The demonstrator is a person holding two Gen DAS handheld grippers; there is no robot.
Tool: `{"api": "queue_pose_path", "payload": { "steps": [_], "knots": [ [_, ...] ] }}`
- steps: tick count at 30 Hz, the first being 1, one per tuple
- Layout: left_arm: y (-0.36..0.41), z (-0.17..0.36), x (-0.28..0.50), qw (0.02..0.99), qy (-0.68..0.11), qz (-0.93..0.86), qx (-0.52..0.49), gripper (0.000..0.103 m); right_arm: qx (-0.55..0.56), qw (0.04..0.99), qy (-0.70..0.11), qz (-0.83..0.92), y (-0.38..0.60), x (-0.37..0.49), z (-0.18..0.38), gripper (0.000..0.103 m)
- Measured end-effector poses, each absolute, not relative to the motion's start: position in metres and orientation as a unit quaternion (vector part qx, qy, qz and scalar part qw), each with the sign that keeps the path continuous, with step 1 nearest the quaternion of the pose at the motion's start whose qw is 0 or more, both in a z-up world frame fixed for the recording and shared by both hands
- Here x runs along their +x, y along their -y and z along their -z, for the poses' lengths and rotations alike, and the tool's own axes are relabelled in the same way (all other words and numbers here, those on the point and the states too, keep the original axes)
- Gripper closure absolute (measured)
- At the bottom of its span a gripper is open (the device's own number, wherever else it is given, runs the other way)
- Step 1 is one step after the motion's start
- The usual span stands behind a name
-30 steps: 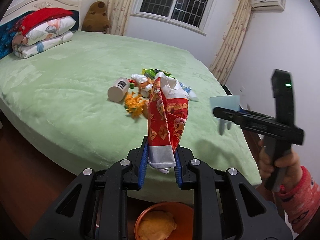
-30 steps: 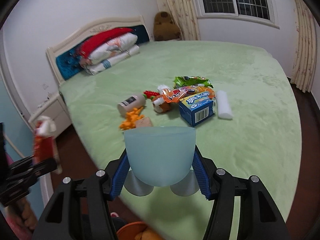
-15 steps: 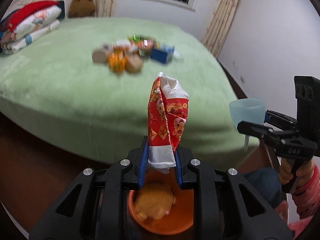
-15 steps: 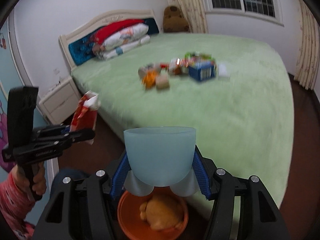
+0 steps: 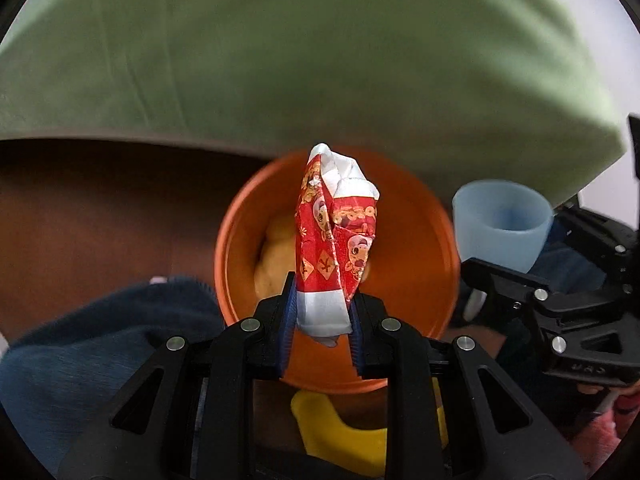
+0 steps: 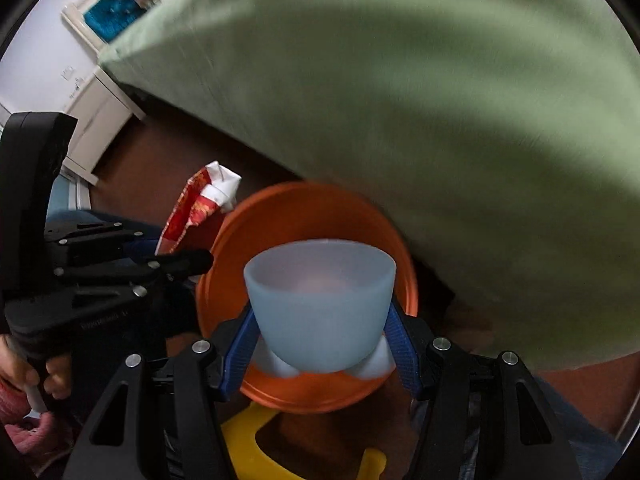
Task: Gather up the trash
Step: 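Carry both items over the orange bucket and open both grippers to drop them, then move the left gripper back to the bed and grasp the orange dinosaur toy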
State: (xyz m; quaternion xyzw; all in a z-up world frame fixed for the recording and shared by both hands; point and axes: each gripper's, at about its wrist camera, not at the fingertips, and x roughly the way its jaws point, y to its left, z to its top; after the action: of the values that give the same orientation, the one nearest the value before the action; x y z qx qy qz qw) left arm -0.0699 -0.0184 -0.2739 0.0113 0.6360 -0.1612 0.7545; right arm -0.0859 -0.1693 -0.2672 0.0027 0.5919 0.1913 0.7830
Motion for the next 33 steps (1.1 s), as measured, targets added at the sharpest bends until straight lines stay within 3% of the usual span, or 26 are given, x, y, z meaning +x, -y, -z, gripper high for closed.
{"api": "queue_pose_path", "payload": {
  "steps": [6,8,10,12,13,26,33],
  "knots": [
    [0.026,0.302,-0.067,0.729,-0.667,0.152,0.029,0.081,-0.017,0.769,-0.611,-0.186,0.163,-0.084,0.285,0.044],
    [0.027,0.304,-0.063,0.725,-0.672,0.149,0.029,0.071,-0.012,0.768,-0.613,-0.183,0.165,-0.082,0.285,0.038],
    [0.027,0.306,-0.062,0.731,-0.667,0.138,0.032,0.048,-0.006,0.776,-0.606,-0.174,0.169,-0.081,0.281,0.025],
    [0.023,0.299,-0.058,0.743,-0.656,0.126,0.034,0.032,0.001,0.783,-0.599,-0.171,0.172,-0.078,0.275,0.024],
    [0.021,0.297,-0.056,0.747,-0.652,0.123,0.033,0.029,0.005,0.785,-0.596,-0.170,0.170,-0.075,0.274,0.024],
    [0.013,0.278,-0.067,0.768,-0.630,0.113,0.023,0.029,0.046,0.812,-0.562,-0.153,0.188,-0.079,0.246,0.024],
    [0.008,0.227,-0.068,0.804,-0.584,0.111,0.020,0.029,0.030,0.847,-0.511,-0.146,0.194,-0.082,0.203,0.024]
  ]
}}
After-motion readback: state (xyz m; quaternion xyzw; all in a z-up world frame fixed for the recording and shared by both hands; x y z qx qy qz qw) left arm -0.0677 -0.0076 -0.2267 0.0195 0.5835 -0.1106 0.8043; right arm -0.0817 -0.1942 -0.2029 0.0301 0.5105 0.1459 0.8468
